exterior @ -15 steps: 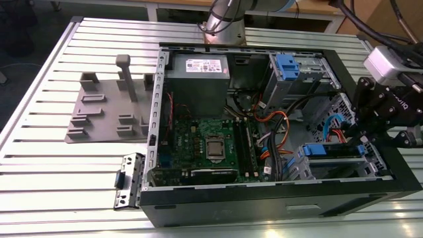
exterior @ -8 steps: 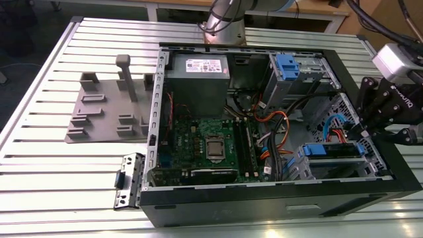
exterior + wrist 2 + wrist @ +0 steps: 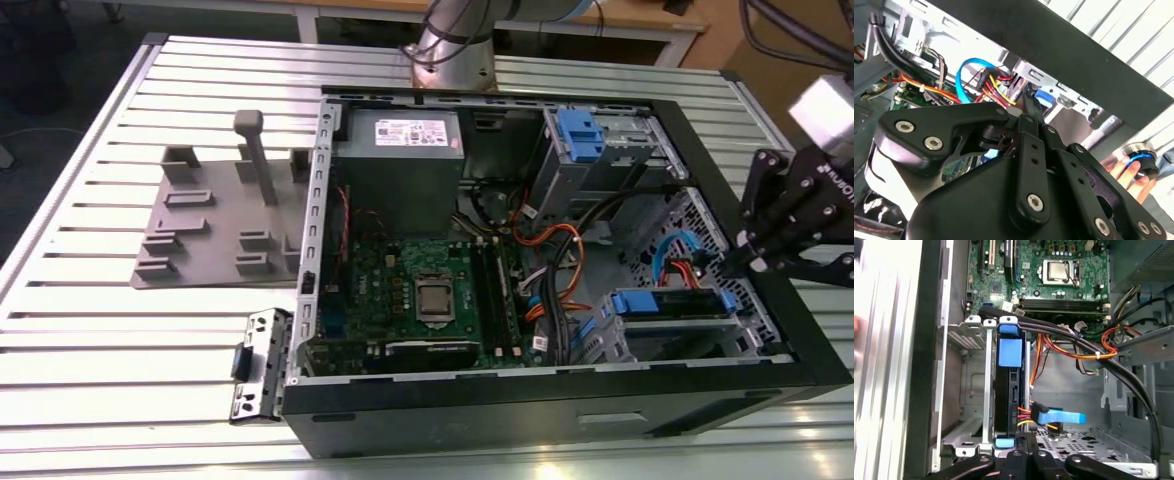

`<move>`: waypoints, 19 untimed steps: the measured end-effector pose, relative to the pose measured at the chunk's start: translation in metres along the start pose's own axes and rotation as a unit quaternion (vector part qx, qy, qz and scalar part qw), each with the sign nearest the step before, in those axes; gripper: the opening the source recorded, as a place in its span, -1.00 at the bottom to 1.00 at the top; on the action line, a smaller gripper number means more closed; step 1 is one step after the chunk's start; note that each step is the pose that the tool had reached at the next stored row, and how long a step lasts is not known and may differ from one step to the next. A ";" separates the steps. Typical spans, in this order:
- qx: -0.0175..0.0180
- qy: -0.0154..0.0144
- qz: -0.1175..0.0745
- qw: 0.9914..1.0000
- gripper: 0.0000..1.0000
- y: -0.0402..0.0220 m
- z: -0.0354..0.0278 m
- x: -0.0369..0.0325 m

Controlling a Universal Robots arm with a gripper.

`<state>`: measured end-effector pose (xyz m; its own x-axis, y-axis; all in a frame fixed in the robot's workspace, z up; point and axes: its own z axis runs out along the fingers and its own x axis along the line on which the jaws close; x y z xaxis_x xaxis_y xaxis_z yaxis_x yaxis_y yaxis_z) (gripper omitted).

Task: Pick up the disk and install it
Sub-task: 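Insert the first disk wire, then insert the second disk wire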

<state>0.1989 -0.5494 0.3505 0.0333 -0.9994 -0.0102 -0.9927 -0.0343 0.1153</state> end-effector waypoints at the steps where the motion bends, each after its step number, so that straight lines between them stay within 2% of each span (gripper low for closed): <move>1: 0.000 0.000 0.000 1.000 -0.80 0.0005 -0.0040 -0.0001; 3: 0.000 0.000 0.000 1.000 -0.80 0.0013 -0.0126 -0.0002; 4: 0.000 0.000 0.000 1.000 -0.80 0.0016 -0.0146 -0.0002; 19: 0.000 0.000 0.000 1.000 -0.77 0.0017 -0.0152 -0.0002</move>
<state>0.1990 -0.5494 0.3658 0.0334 -0.9994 -0.0104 -0.9927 -0.0344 0.1153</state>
